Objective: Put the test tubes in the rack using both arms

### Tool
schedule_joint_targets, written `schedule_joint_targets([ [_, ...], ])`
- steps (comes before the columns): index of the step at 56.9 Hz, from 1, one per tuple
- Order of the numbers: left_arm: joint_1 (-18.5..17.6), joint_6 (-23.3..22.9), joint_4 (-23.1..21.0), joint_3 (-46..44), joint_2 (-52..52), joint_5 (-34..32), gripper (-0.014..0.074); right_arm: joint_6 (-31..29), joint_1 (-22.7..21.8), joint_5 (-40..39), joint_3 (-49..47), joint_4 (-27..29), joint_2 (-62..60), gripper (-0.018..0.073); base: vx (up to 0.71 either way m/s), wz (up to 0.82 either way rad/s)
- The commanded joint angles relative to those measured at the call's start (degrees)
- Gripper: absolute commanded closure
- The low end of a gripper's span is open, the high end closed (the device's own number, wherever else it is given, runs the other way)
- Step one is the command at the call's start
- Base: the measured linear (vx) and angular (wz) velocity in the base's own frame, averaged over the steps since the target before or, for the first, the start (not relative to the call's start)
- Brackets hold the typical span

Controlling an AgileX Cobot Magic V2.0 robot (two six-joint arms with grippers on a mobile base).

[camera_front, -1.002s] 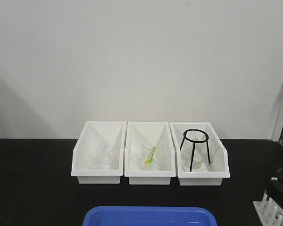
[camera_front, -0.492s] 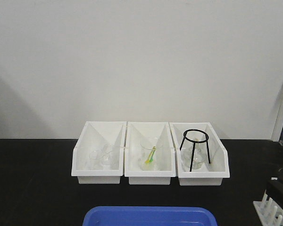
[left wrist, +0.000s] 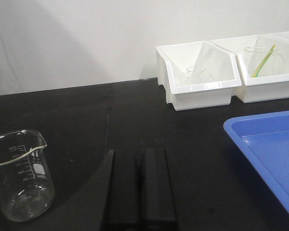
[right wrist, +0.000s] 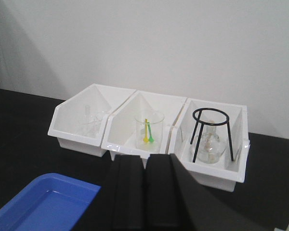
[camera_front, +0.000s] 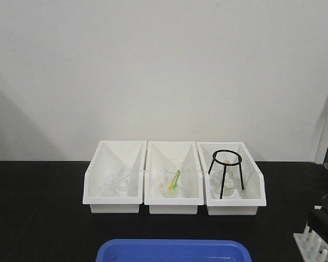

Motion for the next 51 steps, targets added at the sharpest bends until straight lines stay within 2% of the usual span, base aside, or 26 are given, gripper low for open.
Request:
schedule_joint_targets([
  [1,-0.04,-0.02,0.08,1.51,-0.61,-4.39,0.0617,-3.01,-0.25,-3.81,0.79,2.07,-1.00,0.0567,0.00,0.00],
  [13,-0.04,-0.02,0.08,1.51,-0.61,-4.39,0.0617,-13.77,-0.52,-6.38,15.34,10.23,-9.21,0.0567,0.00,0.00],
  [17,-0.04,-0.02,0.08,1.51,-0.61,-4.39,0.0617,-14.12,-2.39,-6.62,20.45,11.25,-13.19,0.0567,0.00,0.00],
  [31,-0.04,-0.02,0.08,1.51,-0.61,-4.39,0.0617,-12.97,-15.48,-6.68,33.02,12.63,-31.41,0.0567,0.00,0.00],
  [34,-0.04,-0.02,0.08,1.51,-0.61,-4.39,0.0617,-13.05,-17.20,-3.20,32.85,12.94,-34.72,0.0567,0.00,0.00],
  [38,-0.04,-0.02,0.08,1.51,-0.61,-4.39,0.0617,-13.31,-18.19,-1.63,32.85,12.94,-38.47,0.0567,0.00,0.00],
  [51,-0.04,-0.02,0.08,1.51,-0.61,-4.34,0.0617,-13.03,-18.17,-2.45,32.85,13.29,-38.01,0.0567,0.00,0.00],
])
